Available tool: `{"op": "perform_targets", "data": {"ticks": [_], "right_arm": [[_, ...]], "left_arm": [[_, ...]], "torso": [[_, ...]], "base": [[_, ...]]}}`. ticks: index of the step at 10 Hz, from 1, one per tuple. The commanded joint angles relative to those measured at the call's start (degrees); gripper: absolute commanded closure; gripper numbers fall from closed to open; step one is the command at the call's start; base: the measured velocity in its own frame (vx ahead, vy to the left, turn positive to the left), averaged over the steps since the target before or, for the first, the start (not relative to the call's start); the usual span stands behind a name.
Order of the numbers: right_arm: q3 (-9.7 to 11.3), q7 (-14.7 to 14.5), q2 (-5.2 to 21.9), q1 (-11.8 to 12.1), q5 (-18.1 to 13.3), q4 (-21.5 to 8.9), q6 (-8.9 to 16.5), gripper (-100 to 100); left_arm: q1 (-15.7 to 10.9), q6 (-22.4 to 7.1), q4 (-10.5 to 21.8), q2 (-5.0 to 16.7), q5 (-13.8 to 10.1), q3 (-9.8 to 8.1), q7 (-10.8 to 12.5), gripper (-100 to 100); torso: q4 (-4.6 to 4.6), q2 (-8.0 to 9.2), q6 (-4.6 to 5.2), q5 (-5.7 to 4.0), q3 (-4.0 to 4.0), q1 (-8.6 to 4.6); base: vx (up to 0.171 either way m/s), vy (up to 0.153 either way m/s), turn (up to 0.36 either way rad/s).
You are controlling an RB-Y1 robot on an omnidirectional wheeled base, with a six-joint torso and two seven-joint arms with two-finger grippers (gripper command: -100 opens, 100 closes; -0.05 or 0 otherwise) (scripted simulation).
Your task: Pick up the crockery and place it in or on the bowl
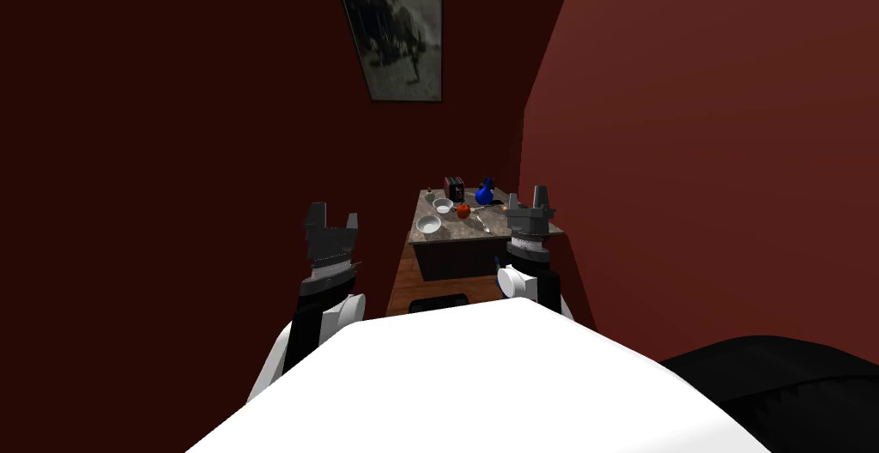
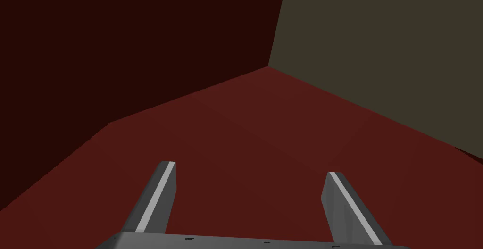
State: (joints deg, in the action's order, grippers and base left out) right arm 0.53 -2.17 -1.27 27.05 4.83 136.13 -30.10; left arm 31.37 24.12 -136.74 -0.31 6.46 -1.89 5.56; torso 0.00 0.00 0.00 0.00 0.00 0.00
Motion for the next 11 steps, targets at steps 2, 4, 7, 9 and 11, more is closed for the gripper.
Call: {"op": "perform_targets", "data": {"ticks": [2,4,7,9,11], "right_arm": [[0.0,0.0,0.0,0.0,0.0,0.0,0.0,0],[0.0,0.0,0.0,0.0,0.0,0.0,0.0,0],[0.0,0.0,0.0,0.0,0.0,0.0,0.0,0],[0.0,0.0,0.0,0.0,0.0,0.0,0.0,0],[0.0,0.0,0.0,0.0,0.0,0.0,0.0,0]], "left_arm": [[-0.5,-3.9,-0.2,3.9,-0.7,0.03,0.5,-100],[-0.8,-5.8,-0.2,5.0,-1.1,0.04,0.7,-100],[-1.4,-10.4,-0.4,6.8,-1.9,0.07,1.2,-100],[-1.8,-13.2,-0.5,7.6,-2.4,0.09,1.5,-100],[-2.2,-16.2,-0.7,8.3,-2.9,0.11,1.8,-100]], "torso": [[0.0,0.01,0.01,0.01,0.0,0.08],[0.0,-0.02,0.01,0.04,-0.01,0.19],[0.0,0.0,0.01,0.04,0.0,0.19],[0.0,0.0,0.0,0.04,0.0,0.17],[0.0,-0.01,0.01,0.04,-0.01,0.16]], "base": [[-0.001,0.031,-0.061],[0.005,0.041,-0.042],[-0.002,0.041,-0.056],[-0.002,0.037,-0.04],[0.001,0.038,-0.053]]}}
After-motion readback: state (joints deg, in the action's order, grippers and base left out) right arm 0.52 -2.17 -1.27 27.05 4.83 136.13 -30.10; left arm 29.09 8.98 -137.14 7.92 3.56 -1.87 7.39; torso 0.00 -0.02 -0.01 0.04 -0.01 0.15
